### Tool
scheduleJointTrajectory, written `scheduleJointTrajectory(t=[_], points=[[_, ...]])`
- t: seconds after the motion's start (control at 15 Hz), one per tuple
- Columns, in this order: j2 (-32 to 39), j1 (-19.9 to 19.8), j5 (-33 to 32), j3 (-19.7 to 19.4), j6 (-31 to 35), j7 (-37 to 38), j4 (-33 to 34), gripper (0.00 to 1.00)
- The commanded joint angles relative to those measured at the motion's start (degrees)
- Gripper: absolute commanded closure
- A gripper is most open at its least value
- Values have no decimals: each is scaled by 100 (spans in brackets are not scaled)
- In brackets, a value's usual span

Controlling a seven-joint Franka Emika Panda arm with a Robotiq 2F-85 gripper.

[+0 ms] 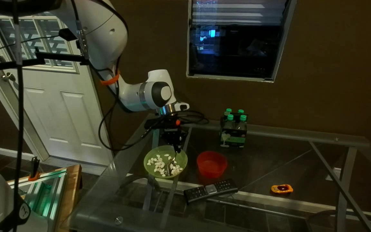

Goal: Pick up the spoon and scoop some of the contents from the green plate and pour them in the red bowl

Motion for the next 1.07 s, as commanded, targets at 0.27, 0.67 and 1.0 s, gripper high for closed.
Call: scheduleJointTrajectory(t=[0.27,0.67,1.0], points=[[201,74,-234,44,-174,126,205,98],[343,118,-261,44,-195,84,307,98],[426,118,-256,69,-194,35,357,82]])
